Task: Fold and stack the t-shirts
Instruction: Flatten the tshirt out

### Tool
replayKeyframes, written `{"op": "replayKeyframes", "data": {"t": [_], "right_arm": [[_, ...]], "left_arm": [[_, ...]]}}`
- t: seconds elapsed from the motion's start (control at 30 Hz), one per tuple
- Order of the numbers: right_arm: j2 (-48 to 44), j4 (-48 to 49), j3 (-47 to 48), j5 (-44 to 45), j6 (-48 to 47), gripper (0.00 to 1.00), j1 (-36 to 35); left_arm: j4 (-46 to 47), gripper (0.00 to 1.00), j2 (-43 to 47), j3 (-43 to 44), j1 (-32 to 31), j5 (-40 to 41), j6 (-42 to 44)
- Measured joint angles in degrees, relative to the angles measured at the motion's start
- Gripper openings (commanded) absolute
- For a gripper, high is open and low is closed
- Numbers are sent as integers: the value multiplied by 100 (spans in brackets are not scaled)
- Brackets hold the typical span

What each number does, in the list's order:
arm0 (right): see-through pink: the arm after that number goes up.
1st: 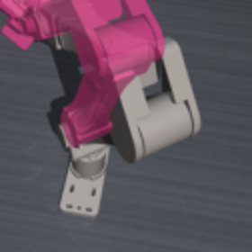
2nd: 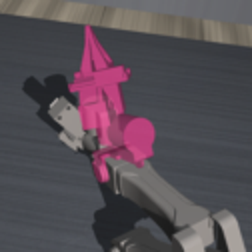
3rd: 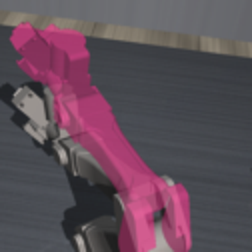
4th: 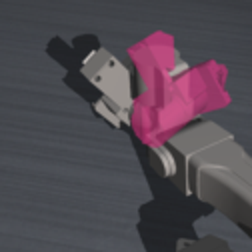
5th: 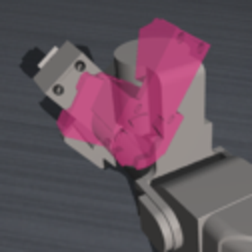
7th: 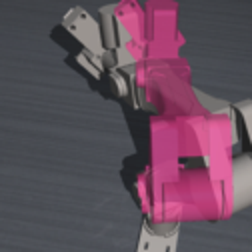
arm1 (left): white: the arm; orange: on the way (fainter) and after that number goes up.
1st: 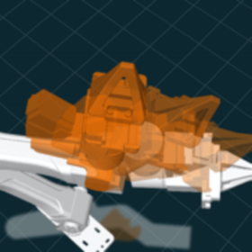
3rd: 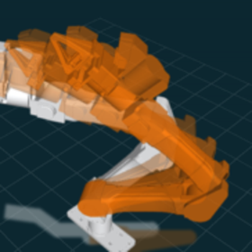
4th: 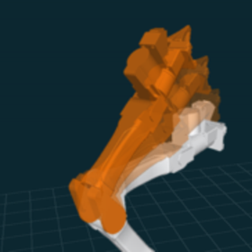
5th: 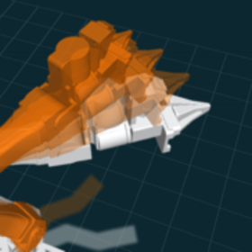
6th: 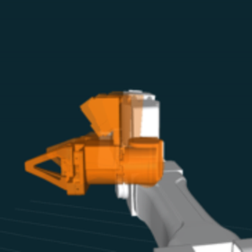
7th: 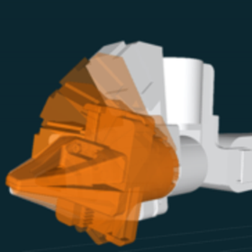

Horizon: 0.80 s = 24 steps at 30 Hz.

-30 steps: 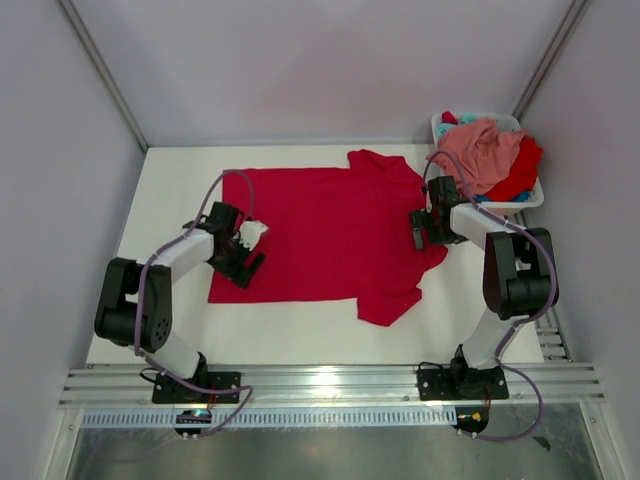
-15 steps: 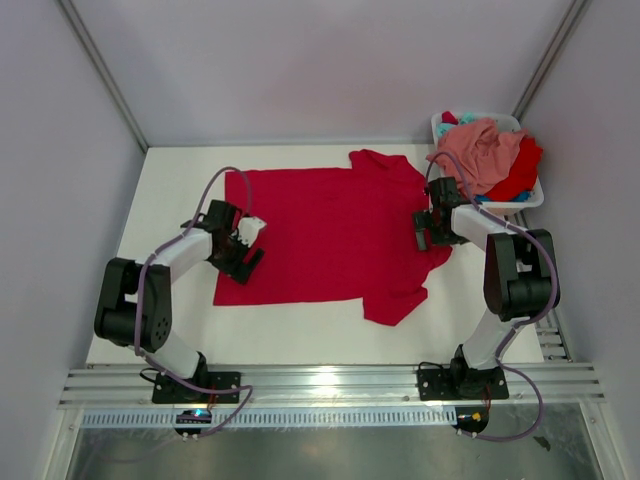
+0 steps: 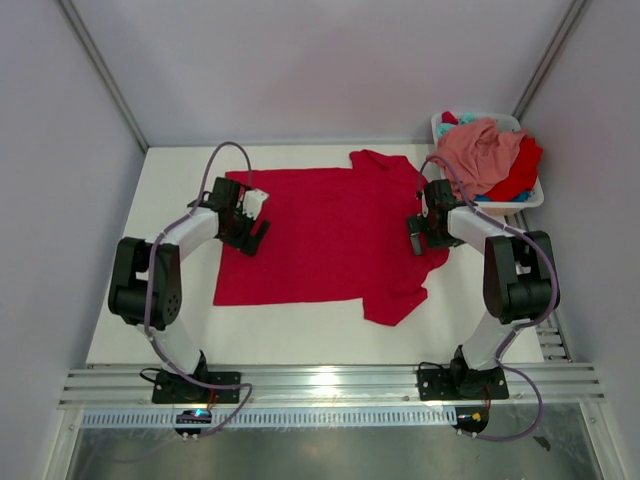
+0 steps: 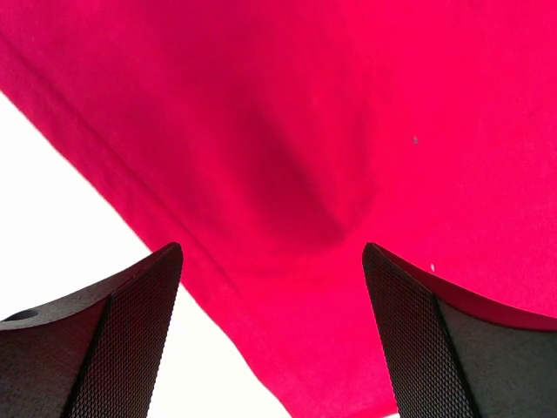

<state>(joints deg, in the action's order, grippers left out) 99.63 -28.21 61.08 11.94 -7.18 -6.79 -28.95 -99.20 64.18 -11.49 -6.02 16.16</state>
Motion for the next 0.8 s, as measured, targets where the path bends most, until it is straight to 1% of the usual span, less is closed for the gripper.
{"op": "replayKeyframes", "data": {"t": [0.17,0.33,0.43,0.63,0.8], "right_arm": [[-118,81,-138,90,-20,99,-105],[-254,151,-291,221,-17,99,-114],[-256,376,-306,247,-105,99,-114],[-240,1198,-319,197,-850,99,-114],[66,1751,96,149,-1381,99,-114]], "left_arm": [[109,86,-310,186,-2,42,-81],[190,86,-319,175,0,44,-109],[313,86,-319,138,-2,44,-188],[503,86,-343,188,0,37,-337],[560,87,-723,809,-2,68,-424]]}}
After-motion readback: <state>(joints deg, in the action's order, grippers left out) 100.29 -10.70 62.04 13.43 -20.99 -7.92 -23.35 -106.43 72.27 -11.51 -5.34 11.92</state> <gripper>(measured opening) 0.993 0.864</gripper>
